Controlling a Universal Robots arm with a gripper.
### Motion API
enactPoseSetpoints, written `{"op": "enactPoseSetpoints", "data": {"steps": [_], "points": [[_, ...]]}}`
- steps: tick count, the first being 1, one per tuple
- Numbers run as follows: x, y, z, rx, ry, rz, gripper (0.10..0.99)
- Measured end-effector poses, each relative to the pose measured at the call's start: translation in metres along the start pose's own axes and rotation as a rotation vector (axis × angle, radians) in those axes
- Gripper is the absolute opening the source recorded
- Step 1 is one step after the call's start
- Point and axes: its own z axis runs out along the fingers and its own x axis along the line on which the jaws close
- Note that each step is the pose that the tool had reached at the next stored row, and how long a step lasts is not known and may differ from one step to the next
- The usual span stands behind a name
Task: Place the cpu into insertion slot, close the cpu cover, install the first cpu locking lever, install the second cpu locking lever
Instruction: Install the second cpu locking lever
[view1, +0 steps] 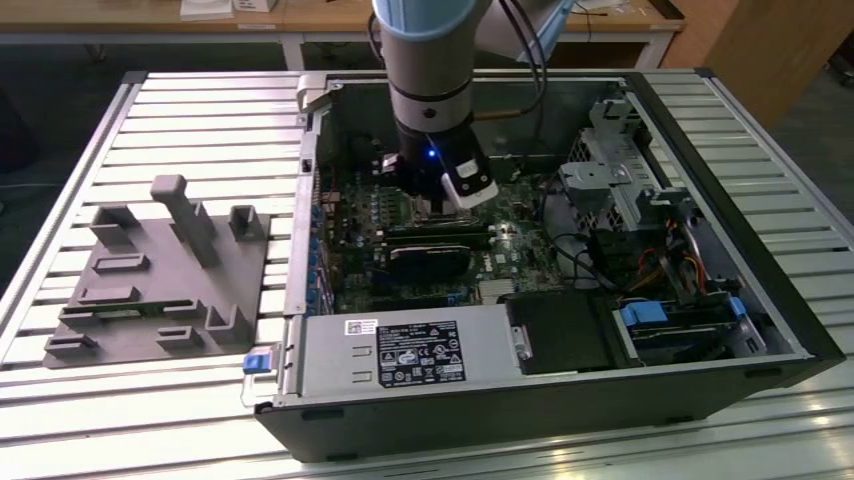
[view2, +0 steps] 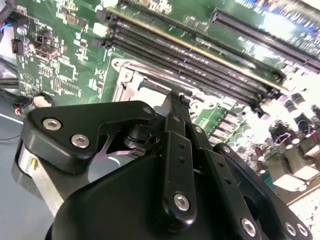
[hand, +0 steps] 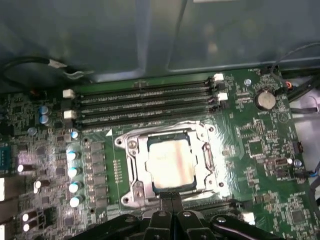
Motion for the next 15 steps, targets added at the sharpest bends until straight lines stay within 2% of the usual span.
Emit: {"op": "enactPoseSetpoints", "data": {"steps": [6, 9, 12, 13, 15], "points": [[0.0004, 0.0161, 0.0037, 0.024, 0.0040, -0.002, 0.106], [0.0000, 0.0232, 0.0056, 0.044, 0.0062, -0.003, 0.106], [-0.0025, 0.0269, 0.0072, 0.074, 0.0067, -0.006, 0.106], [-0.0040, 0.0282, 0.0078, 0.080, 0.0086, -0.006, 0.106], [-0.0071, 0.0307, 0.0091, 0.084, 0.0129, -0.005, 0.106]]}}
